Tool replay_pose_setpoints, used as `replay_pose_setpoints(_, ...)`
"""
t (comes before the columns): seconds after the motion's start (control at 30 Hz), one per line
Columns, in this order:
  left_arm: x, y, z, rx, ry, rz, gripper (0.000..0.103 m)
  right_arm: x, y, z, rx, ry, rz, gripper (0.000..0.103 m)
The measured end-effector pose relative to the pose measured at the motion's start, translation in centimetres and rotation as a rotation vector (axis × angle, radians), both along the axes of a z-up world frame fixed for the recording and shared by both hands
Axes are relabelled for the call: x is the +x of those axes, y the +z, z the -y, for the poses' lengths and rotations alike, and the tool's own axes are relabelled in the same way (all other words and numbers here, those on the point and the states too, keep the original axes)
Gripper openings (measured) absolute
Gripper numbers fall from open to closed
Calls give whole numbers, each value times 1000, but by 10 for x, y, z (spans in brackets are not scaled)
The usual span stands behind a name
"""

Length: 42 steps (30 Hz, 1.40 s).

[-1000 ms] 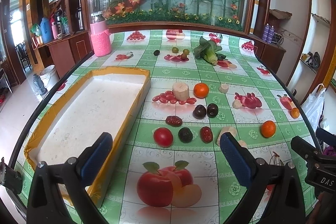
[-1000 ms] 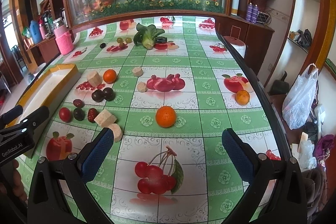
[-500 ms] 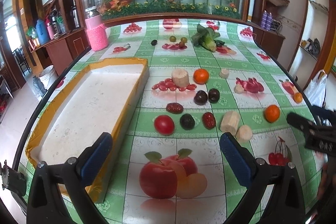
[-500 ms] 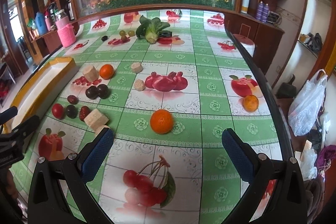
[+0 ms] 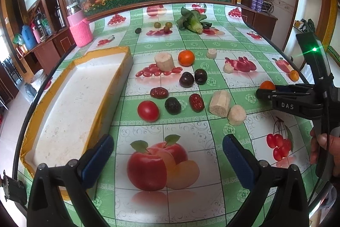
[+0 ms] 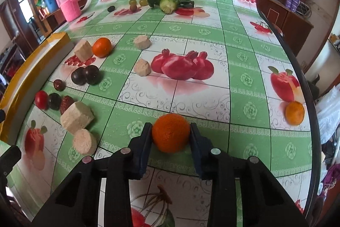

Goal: Organize fruits
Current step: 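Grasp the orange with the right gripper while the left gripper approaches the red tomato, then grasp the red tomato with the left gripper while the right gripper holds the orange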

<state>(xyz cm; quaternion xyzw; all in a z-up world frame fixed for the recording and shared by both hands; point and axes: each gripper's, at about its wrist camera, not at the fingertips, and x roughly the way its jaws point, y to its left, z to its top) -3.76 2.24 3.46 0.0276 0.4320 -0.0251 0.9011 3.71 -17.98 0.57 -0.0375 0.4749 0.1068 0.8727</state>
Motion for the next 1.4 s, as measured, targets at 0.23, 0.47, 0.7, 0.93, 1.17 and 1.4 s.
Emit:
replay_pose_setpoints(0.23, 12, -1, 16, -32, -76, -35, 98, -21, 20, 11, 26, 11, 64, 34)
replay_pose_setpoints(0.47, 12, -3, 8, -120, -162, -154, 94, -42, 19, 24, 32, 10, 67, 34)
replay_pose_setpoints(0.7, 26, 2, 0, -149, -162, -179, 94, -48, 7, 31, 78, 6, 39, 34)
replay_pose_setpoints(0.93, 71, -16, -3, -94, -168, -203, 78, -48, 3, 31, 98, 15, 26, 34)
replay_pose_setpoints(1.17, 75, -14, 1, 126, -359, -177, 76, -50, 3, 33, 122, 15, 19, 34)
replay_pose_setpoints(1.4, 87, -21, -8, 227, -372, -197, 74, -50, 2, 32, 135, 16, 13, 34)
